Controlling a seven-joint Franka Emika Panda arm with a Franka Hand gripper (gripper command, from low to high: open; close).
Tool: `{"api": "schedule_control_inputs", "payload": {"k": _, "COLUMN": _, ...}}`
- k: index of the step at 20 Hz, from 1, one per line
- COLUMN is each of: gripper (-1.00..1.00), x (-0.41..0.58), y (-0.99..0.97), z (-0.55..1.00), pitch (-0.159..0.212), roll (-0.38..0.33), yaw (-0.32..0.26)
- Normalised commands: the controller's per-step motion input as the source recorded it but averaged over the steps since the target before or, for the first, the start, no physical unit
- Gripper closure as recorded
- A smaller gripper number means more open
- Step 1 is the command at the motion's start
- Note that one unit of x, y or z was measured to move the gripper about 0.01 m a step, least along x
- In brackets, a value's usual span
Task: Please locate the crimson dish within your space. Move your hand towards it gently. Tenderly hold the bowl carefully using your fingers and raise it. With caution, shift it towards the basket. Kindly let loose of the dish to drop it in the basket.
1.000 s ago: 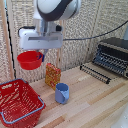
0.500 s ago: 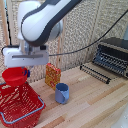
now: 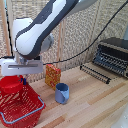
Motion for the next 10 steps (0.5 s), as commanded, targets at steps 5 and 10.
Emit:
{"api": "schedule_control_inputs", "payload": {"k": 5, "gripper": -1.00, "x": 0.223, "y": -0.13, "z": 0.48, "pitch": 0.035, "roll": 0.051, "yaw": 0.155}}
{"api": "schedule_control_inputs", "payload": {"k": 10, "gripper": -1.00, "x": 0.449, "y": -0.41, "z": 0.50, "pitch": -0.211, "roll": 0.000, "yaw": 0.128}}
